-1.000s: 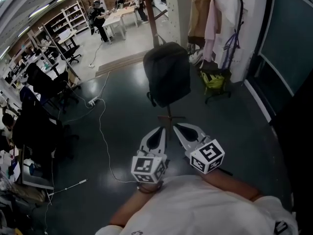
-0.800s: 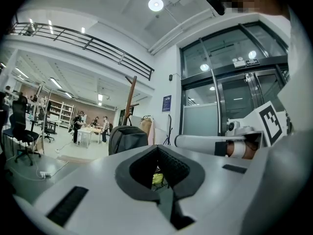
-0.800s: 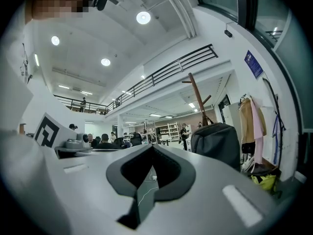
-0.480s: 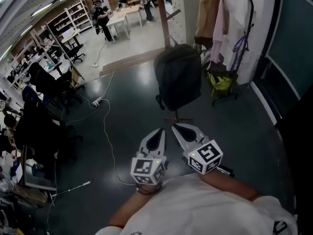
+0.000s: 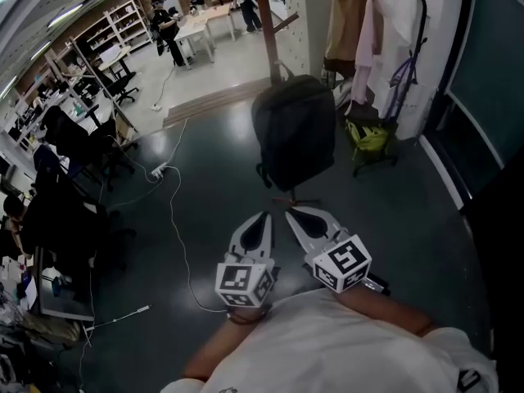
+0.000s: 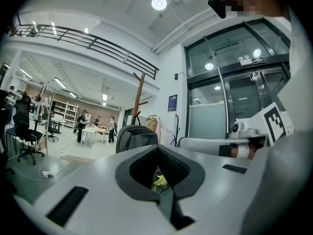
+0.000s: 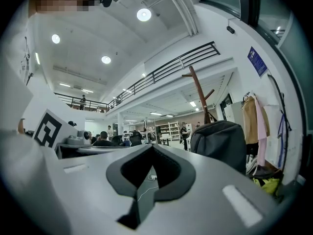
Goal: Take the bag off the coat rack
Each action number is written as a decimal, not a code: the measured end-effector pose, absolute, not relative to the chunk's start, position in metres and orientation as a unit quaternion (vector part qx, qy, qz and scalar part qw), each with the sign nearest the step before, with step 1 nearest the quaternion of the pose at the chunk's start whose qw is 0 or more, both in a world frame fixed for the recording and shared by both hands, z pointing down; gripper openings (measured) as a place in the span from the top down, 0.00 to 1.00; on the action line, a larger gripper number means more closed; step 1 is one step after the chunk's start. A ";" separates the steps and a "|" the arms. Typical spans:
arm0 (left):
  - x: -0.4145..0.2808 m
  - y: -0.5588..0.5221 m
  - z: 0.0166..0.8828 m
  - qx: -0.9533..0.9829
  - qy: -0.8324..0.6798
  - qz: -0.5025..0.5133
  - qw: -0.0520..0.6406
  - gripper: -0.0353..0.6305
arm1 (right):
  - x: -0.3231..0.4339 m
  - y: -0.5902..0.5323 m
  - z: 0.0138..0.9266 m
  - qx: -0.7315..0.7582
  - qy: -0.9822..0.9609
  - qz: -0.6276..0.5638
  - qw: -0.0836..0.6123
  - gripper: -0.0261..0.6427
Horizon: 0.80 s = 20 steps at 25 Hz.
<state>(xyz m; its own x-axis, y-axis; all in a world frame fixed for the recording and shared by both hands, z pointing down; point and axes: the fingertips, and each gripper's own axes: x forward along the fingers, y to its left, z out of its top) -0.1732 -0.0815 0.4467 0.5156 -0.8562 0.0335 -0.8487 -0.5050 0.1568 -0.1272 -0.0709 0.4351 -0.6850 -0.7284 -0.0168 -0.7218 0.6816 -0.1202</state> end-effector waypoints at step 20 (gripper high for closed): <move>-0.109 -0.234 0.419 0.842 -0.532 -0.055 0.067 0.94 | -0.061 -0.232 0.418 -0.343 0.938 -0.040 0.030 0.96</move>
